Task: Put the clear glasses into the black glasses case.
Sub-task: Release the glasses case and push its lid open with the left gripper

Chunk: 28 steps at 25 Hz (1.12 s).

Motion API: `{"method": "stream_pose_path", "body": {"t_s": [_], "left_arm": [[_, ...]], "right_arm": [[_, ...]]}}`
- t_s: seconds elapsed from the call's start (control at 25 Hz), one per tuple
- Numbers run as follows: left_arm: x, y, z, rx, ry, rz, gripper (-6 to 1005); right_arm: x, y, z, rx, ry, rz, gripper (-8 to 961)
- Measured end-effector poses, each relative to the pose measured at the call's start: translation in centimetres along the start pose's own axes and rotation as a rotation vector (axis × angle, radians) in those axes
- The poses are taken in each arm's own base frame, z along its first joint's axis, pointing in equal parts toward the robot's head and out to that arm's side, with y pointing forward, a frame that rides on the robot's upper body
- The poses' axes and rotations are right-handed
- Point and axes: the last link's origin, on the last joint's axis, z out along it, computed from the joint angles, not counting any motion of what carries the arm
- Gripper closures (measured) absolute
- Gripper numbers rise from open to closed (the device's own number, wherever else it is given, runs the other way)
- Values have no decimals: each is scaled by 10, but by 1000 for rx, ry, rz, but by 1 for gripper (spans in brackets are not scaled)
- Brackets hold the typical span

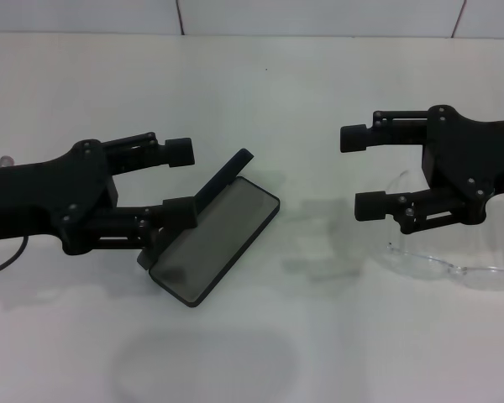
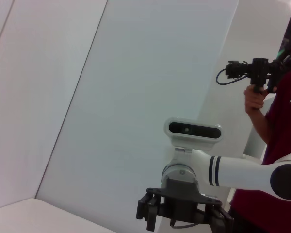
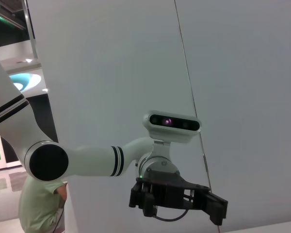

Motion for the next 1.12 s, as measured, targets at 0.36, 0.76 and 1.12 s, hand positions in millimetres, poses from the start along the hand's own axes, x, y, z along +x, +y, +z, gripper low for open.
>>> {"method": "stream_pose_path", "body": {"t_s": [0.36, 0.76, 1.12], "left_arm": [[-1, 0, 0, 1, 1, -1, 125], [11, -1, -4, 14, 21, 25, 126], [63, -25, 0, 278, -86, -23, 127]], "right_arm": [[1, 1, 0, 1, -2, 3, 161], [0, -4, -12, 74, -28, -4, 165], [12, 7, -93, 461, -325, 7, 168]]}}
